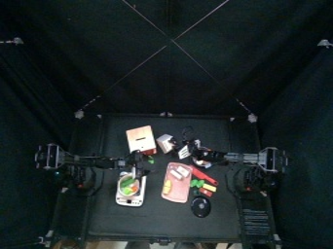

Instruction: Grab pairing knife

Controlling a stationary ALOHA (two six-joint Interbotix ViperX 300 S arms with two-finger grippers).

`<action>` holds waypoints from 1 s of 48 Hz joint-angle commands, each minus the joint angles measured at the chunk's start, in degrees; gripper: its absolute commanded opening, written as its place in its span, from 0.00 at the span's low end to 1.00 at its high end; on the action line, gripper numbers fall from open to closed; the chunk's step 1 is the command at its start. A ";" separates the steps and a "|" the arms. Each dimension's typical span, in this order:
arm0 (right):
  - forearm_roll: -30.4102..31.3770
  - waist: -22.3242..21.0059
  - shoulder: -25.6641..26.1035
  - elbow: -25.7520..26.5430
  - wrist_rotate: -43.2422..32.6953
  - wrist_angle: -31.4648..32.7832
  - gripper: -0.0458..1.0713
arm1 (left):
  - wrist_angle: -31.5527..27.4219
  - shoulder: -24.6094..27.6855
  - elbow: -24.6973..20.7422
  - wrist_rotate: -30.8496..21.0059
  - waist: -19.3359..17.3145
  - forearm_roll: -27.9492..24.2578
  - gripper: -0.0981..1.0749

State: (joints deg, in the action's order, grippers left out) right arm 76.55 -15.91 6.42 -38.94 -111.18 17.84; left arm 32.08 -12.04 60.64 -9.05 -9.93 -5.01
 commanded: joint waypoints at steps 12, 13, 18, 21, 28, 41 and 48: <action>-0.44 -0.09 0.53 0.62 0.00 0.35 0.61 | 0.18 -0.62 -0.44 0.00 -0.97 0.88 0.95; -0.53 -0.09 0.53 0.79 0.00 0.35 0.59 | 0.18 -0.62 -0.44 0.00 -1.05 0.88 0.95; -0.97 0.09 0.53 1.58 0.00 1.14 0.52 | 0.18 -0.62 -0.18 0.09 -1.49 0.88 0.95; -1.23 0.09 0.53 2.02 0.00 2.11 0.48 | 0.18 -0.62 -0.09 0.09 -1.67 0.88 0.95; -1.23 1.67 0.88 3.16 0.00 4.22 0.43 | 0.18 -0.62 0.18 0.09 -2.20 0.70 0.95; -2.11 6.68 1.85 3.08 0.09 9.67 0.41 | 0.18 -0.62 0.09 0.09 -2.81 0.70 0.95; -2.29 8.17 4.66 2.90 0.00 10.02 0.41 | 0.18 -0.62 0.09 0.09 -2.90 0.70 0.95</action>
State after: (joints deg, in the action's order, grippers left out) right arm 74.18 -8.44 8.09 -37.09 -111.18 27.77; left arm 31.99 -12.04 61.35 -9.05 -12.57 -4.22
